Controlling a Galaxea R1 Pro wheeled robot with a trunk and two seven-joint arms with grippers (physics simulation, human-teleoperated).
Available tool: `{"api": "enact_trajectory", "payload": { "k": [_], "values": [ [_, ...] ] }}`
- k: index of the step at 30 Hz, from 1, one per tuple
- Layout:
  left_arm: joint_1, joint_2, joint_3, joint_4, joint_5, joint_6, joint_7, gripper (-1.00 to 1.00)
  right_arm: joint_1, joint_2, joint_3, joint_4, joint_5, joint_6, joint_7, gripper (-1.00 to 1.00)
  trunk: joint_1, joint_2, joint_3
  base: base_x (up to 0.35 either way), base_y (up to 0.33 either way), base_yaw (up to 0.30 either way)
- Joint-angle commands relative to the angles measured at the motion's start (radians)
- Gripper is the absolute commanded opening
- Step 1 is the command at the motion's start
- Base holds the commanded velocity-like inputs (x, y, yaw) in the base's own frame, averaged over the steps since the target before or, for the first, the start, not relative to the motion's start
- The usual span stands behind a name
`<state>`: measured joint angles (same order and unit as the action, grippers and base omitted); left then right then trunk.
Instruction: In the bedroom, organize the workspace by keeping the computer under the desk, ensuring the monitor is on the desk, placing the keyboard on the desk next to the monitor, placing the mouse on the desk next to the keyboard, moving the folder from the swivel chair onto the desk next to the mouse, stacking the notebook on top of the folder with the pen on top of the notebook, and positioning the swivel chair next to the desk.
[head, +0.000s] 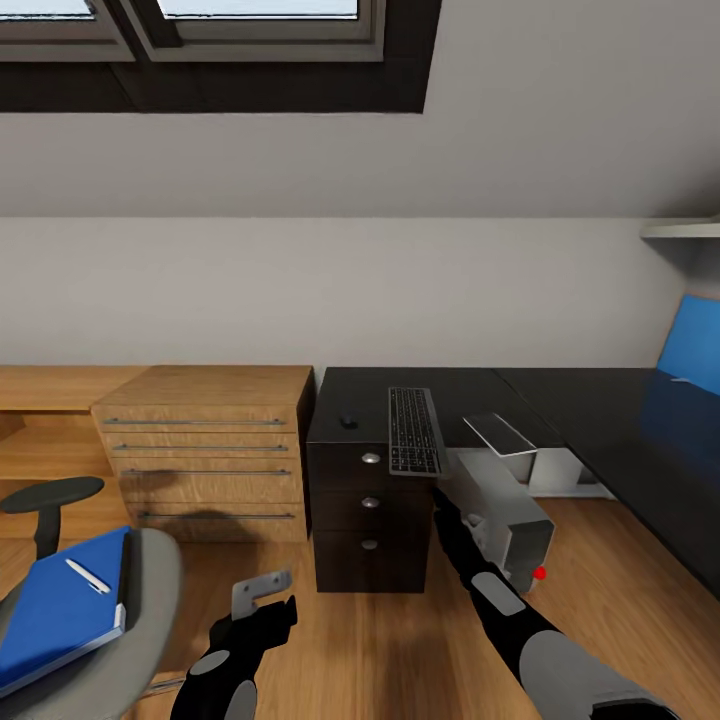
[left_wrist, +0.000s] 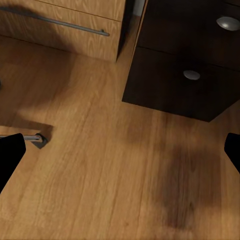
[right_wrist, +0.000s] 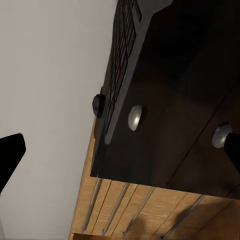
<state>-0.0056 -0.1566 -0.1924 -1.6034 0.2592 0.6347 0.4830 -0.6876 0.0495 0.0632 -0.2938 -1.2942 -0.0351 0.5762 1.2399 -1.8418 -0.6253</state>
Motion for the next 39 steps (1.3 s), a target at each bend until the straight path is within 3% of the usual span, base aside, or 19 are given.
{"api": "enact_trajectory", "payload": {
  "k": [1,4,7,9,10,11,15,16,30,39],
  "values": [
    [-0.001,0.0,-0.002,0.0,0.01,0.002,0.009,1.0,-0.001,0.002,0.006,0.001,-0.011,-0.009,0.001,1.0,0.0,0.0,-0.001,0.0,0.0,0.0],
    [-0.001,0.002,-0.012,0.002,0.009,0.003,0.008,1.0,-0.001,0.008,0.005,0.001,-0.034,-0.014,-0.001,1.0,0.0,0.0,-0.001,0.0,0.0,0.0],
    [-0.001,0.003,-0.022,0.004,0.008,0.003,0.007,1.0,-0.001,0.019,0.004,0.0,-0.1,-0.016,0.0,1.0,0.0,0.0,-0.001,0.0,0.0,0.0],
    [-0.001,0.005,-0.026,0.004,0.008,0.003,0.007,1.0,-0.001,0.029,0.003,0.0,-0.168,-0.015,0.0,1.0,0.0,0.0,-0.001,0.0,0.0,0.0],
    [-0.001,0.005,-0.028,0.005,0.008,0.004,0.006,1.0,-0.001,0.043,0.004,0.003,-0.247,-0.014,-0.002,1.0,0.0,0.0,-0.001,0.0,0.0,0.0],
    [-0.001,0.006,-0.029,0.004,0.008,0.004,0.005,1.0,0.0,0.048,0.004,0.004,-0.271,-0.013,-0.004,1.0,0.0,0.0,-0.001,0.0,0.0,0.0],
    [-0.001,0.006,-0.03,0.004,0.009,0.005,0.005,1.0,0.0,0.056,0.004,0.007,-0.3,-0.013,-0.005,1.0,0.0,0.0,-0.001,0.0,0.0,0.0],
    [-0.001,0.006,-0.03,0.003,0.009,0.024,0.004,1.0,0.0,0.07,0.003,0.008,-0.315,-0.014,-0.003,1.0,0.0,0.0,-0.001,0.0,0.0,0.0],
    [-0.001,0.006,-0.03,0.002,0.009,0.033,0.003,1.0,0.0,0.065,0.001,0.009,-0.316,-0.014,-0.004,1.0,0.0,0.0,-0.001,0.003,0.0,0.0],
    [-0.001,0.006,-0.031,0.002,0.008,0.033,0.004,1.0,-0.001,0.064,0.001,0.045,-0.319,-0.014,-0.005,1.0,0.0,0.0,-0.001,0.199,0.0,0.0]
  ]
}}
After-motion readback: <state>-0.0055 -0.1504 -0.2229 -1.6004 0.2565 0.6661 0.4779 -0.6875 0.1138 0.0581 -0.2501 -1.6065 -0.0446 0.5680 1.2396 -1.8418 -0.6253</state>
